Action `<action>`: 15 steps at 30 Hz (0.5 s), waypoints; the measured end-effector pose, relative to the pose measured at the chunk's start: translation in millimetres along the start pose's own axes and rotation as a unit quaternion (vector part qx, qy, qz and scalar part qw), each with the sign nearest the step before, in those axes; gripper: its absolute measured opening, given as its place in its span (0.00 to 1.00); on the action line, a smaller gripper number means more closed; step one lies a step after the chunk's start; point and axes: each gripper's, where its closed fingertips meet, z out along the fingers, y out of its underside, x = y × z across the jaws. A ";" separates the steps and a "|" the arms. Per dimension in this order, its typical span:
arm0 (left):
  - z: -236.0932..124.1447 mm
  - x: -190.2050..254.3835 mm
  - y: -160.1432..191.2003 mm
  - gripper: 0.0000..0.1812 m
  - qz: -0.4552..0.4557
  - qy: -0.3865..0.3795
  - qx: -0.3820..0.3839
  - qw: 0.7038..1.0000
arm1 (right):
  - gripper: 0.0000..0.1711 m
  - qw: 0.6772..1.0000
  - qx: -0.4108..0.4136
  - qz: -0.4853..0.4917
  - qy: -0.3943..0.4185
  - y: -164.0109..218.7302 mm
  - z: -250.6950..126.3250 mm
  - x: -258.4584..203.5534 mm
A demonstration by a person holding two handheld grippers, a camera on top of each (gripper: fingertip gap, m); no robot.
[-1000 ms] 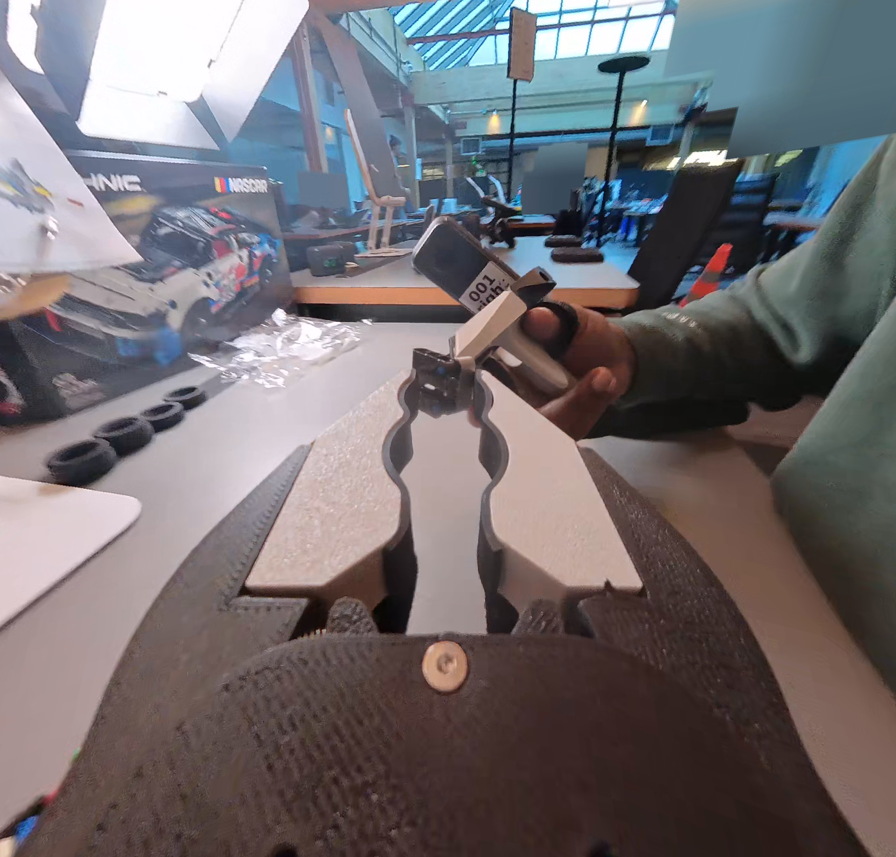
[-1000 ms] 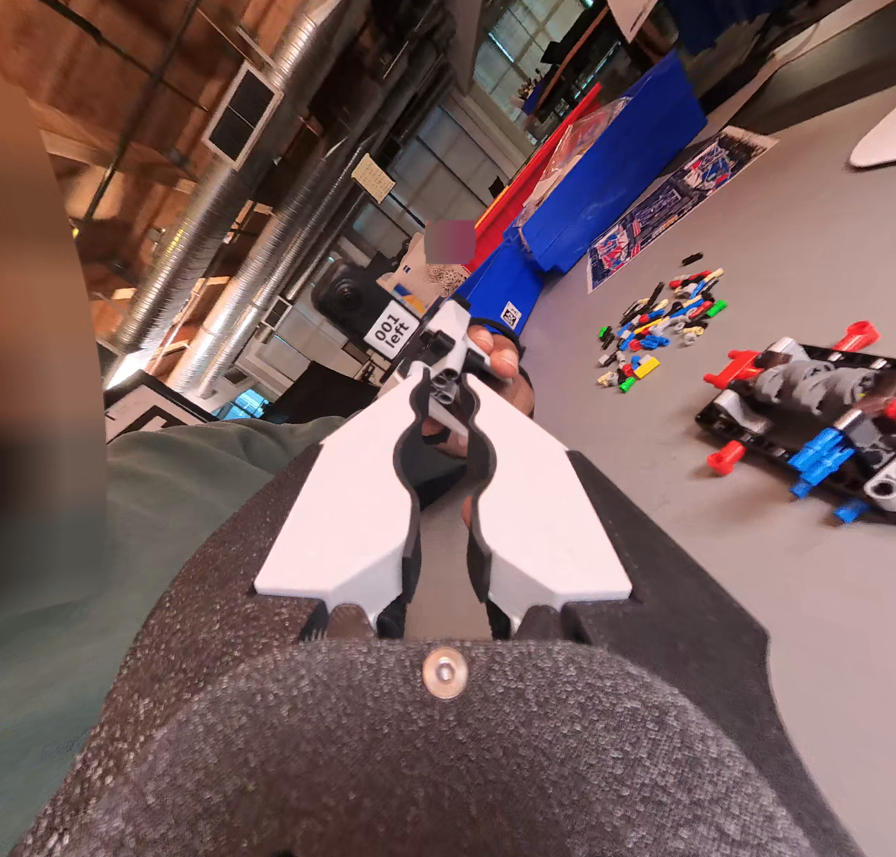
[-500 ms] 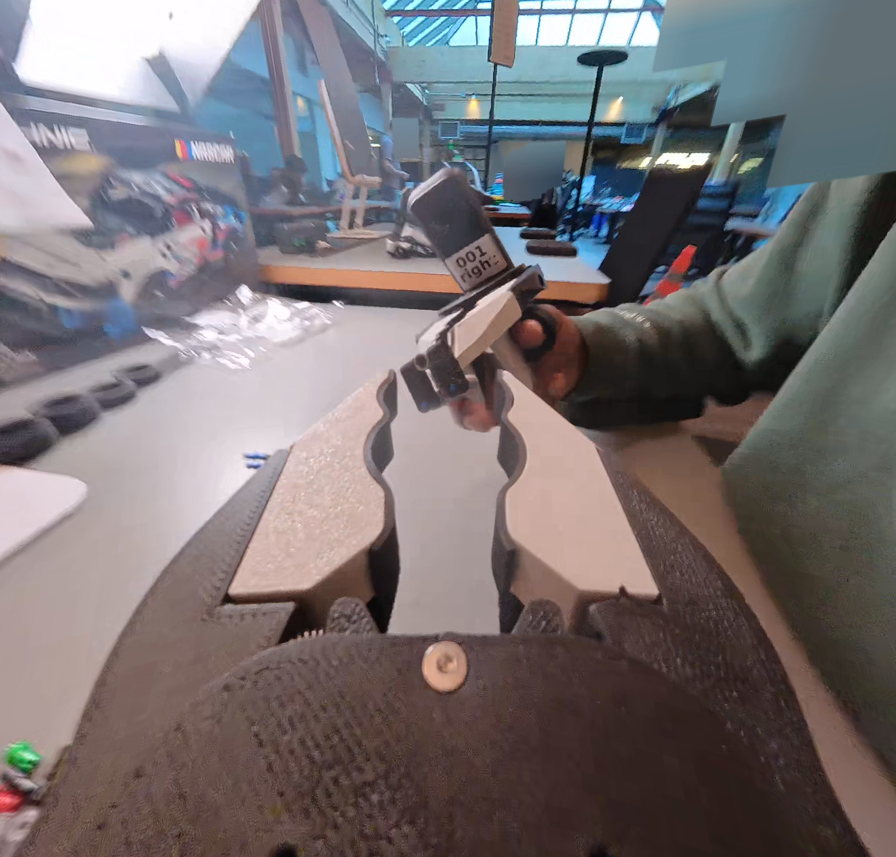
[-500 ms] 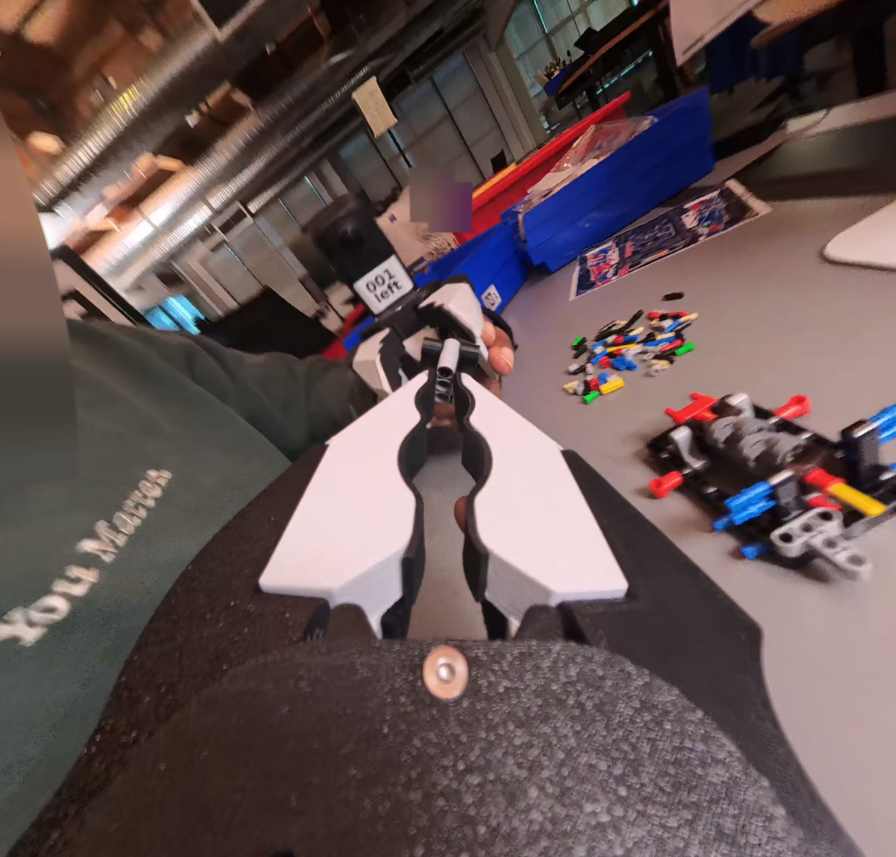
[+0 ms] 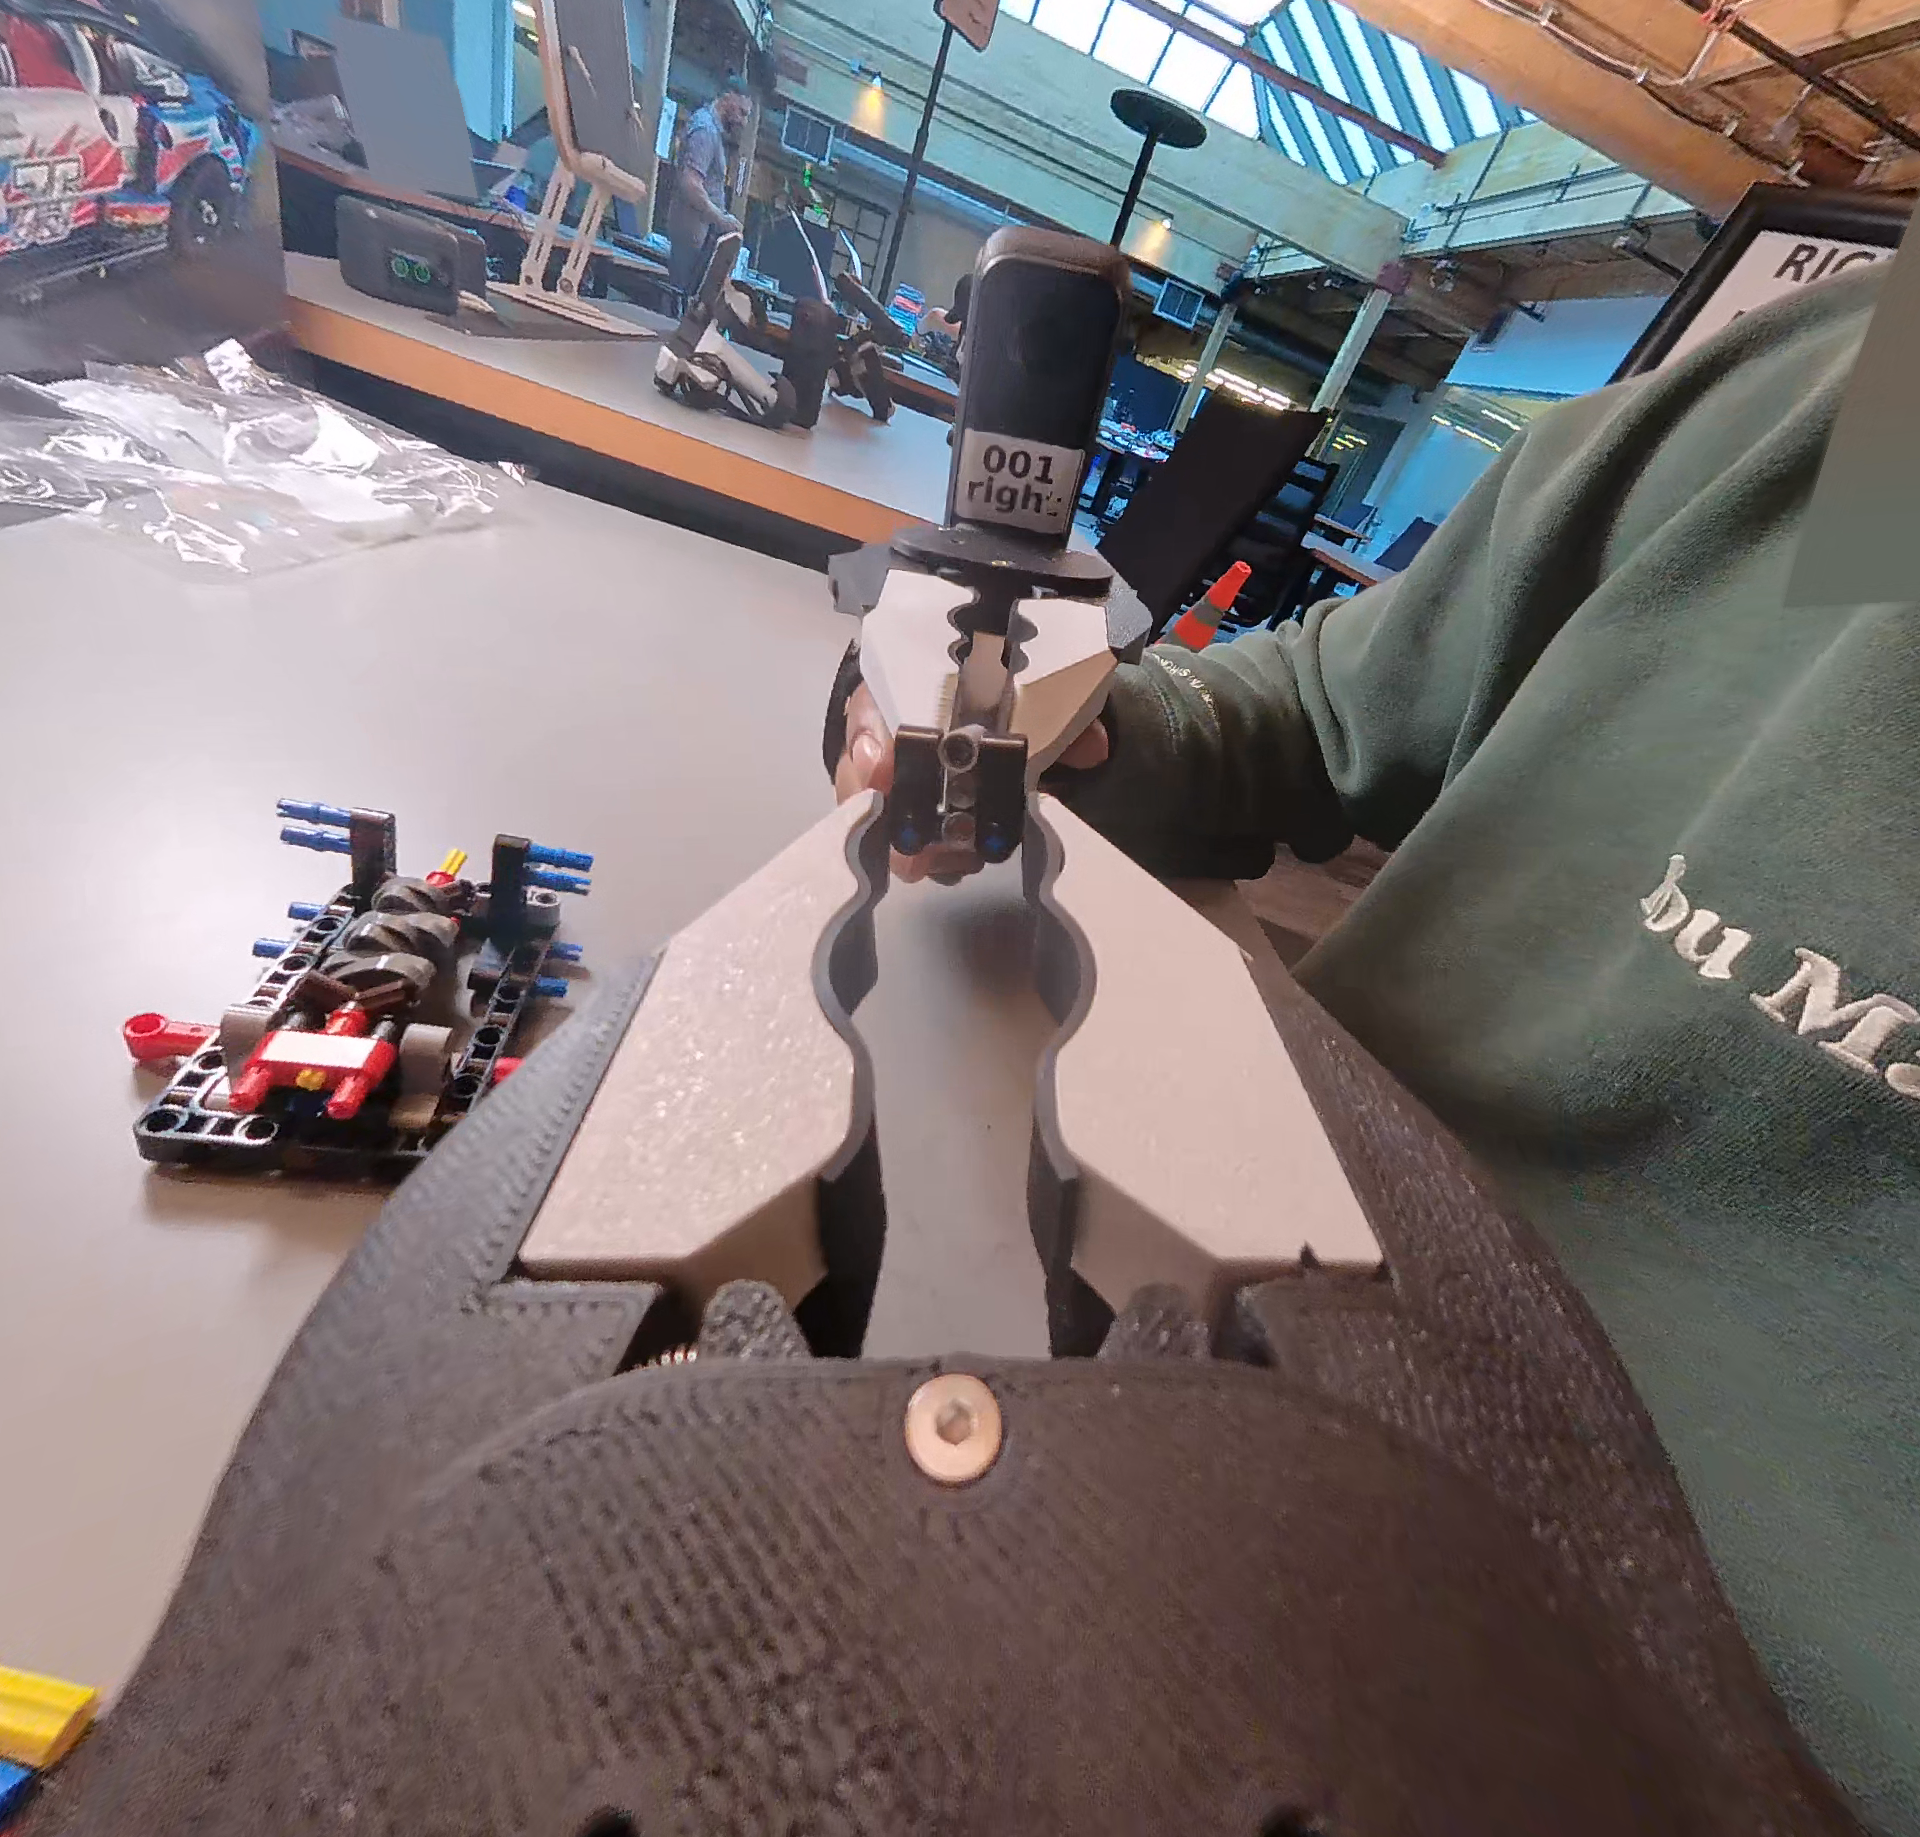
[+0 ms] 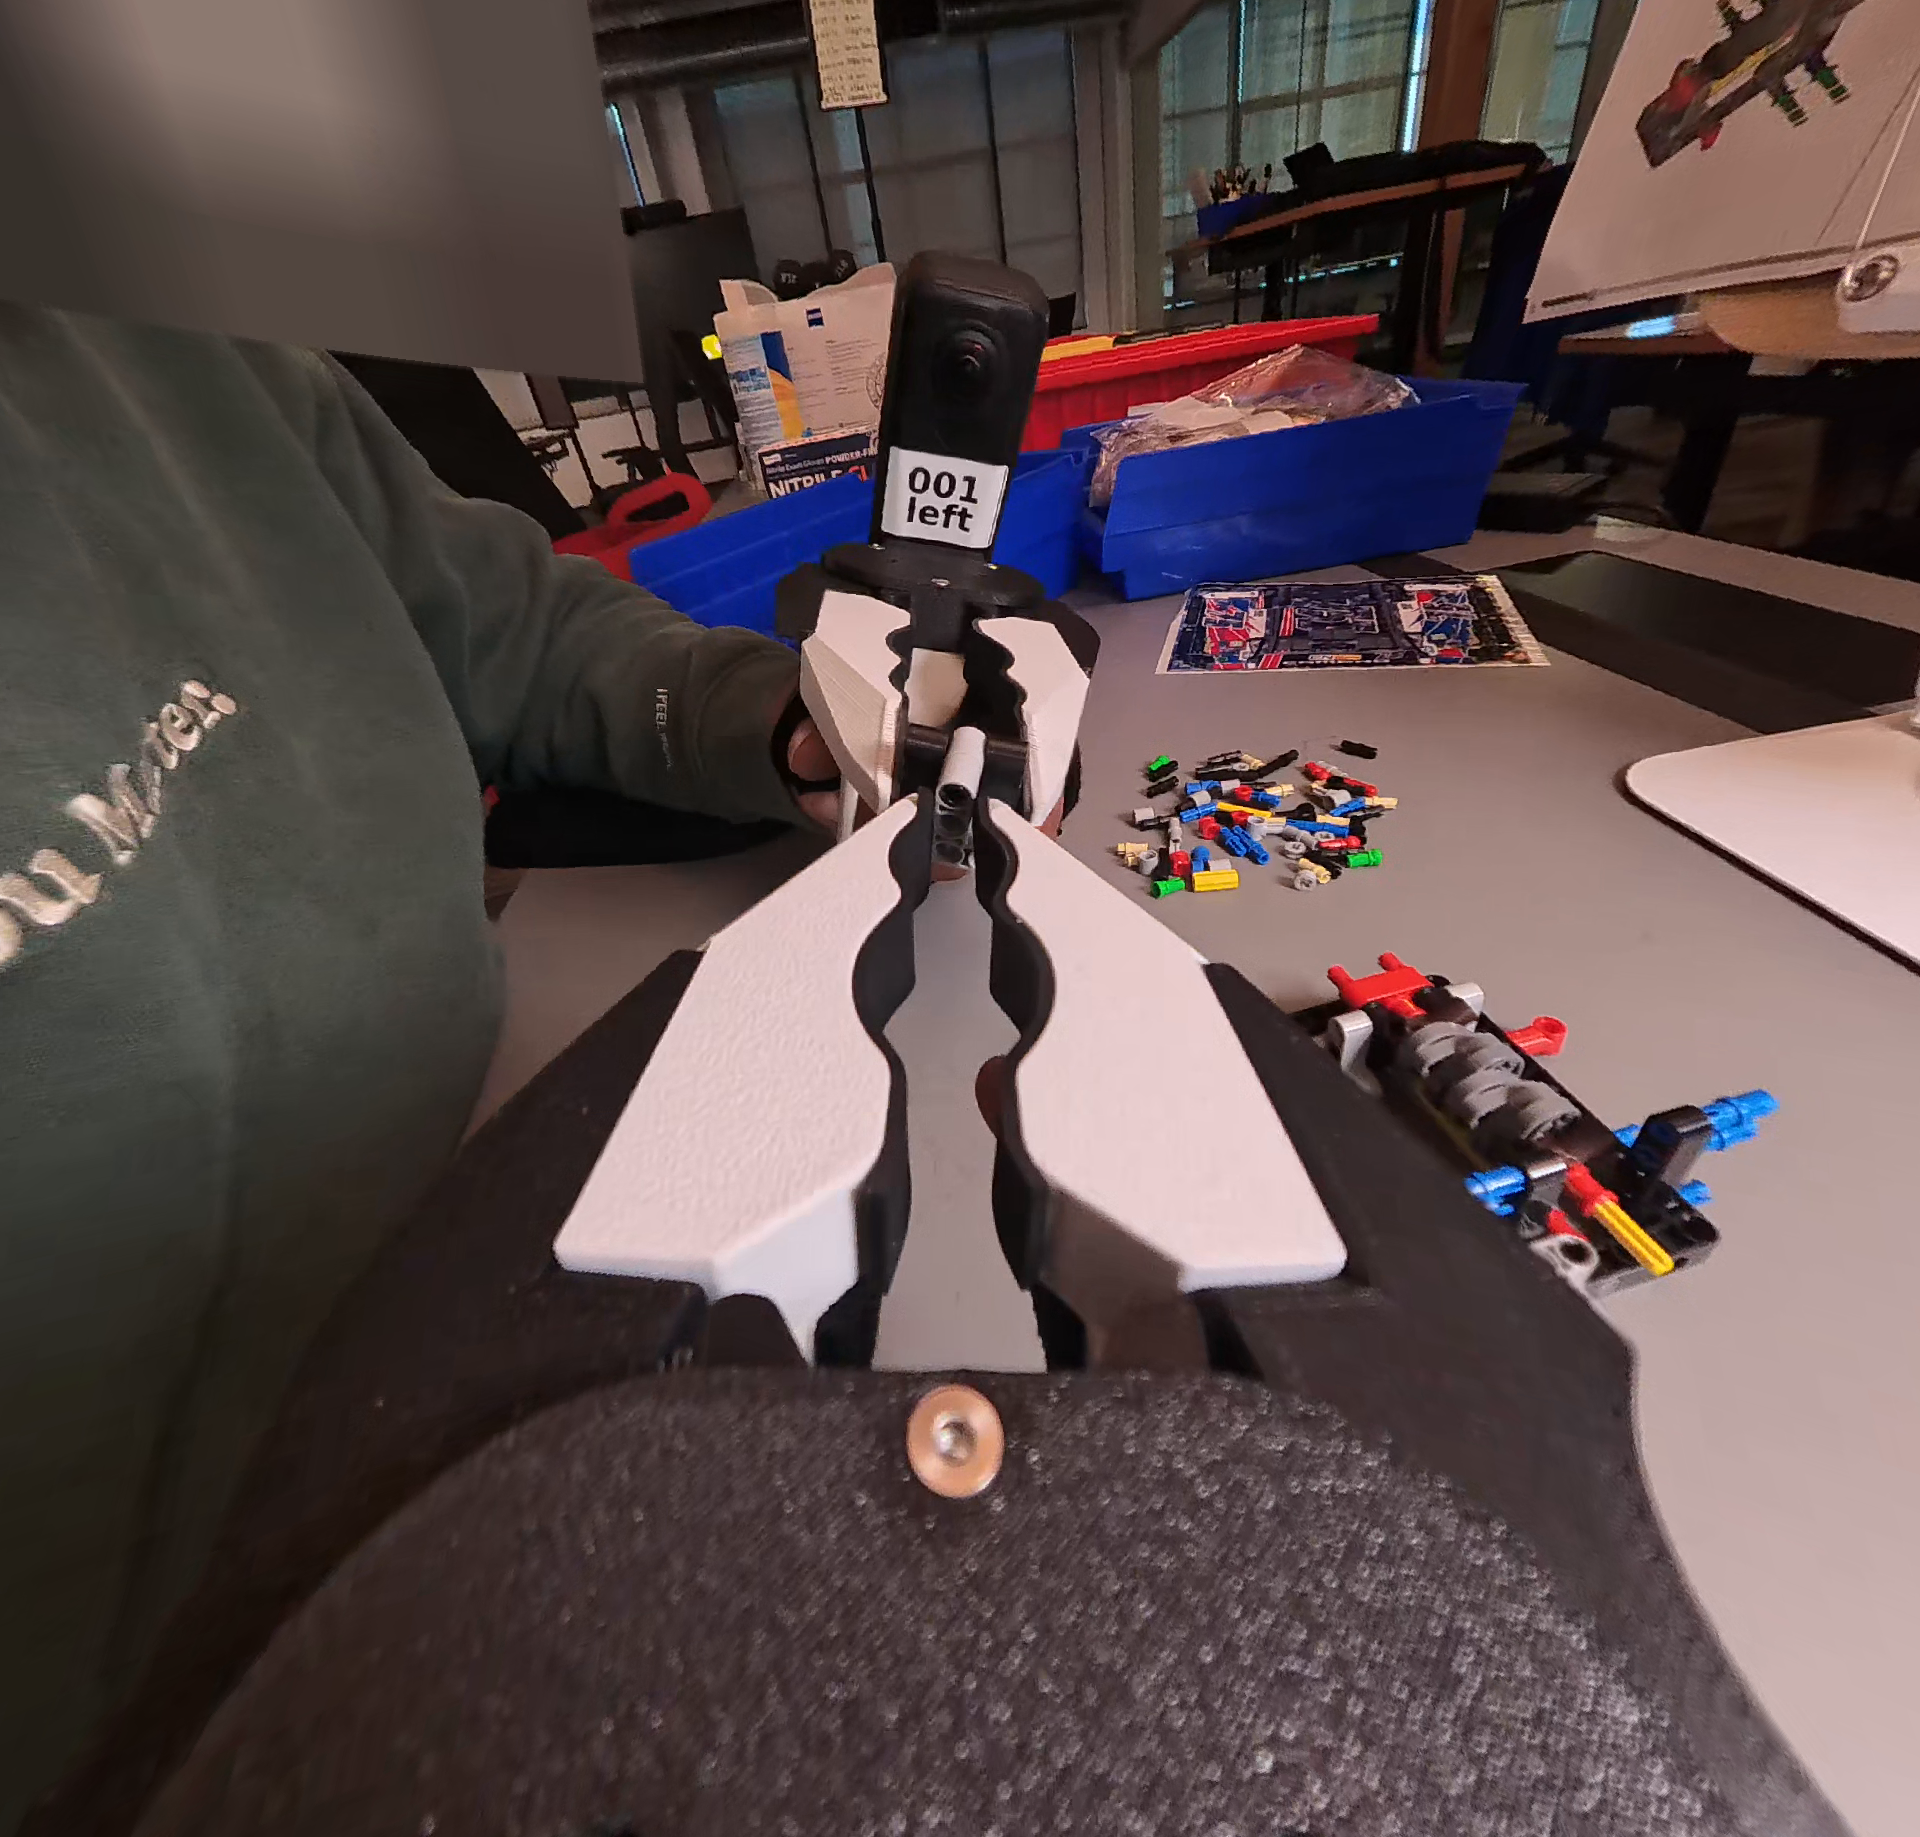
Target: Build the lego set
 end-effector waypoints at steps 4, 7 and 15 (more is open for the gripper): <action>-2.0 -5.8 2.7 0.13 0.006 -0.011 -0.008 1.000 | 0.03 1.000 0.002 0.022 -0.004 4.6 1.9 4.8; -3.2 -8.2 2.6 0.13 0.000 -0.009 -0.004 1.000 | 0.03 0.999 0.003 0.035 -0.008 7.0 2.4 6.6; -2.3 -10.1 10.1 0.13 -0.004 -0.001 -0.020 1.000 | 0.03 0.998 0.000 0.060 -0.024 12.3 1.8 7.9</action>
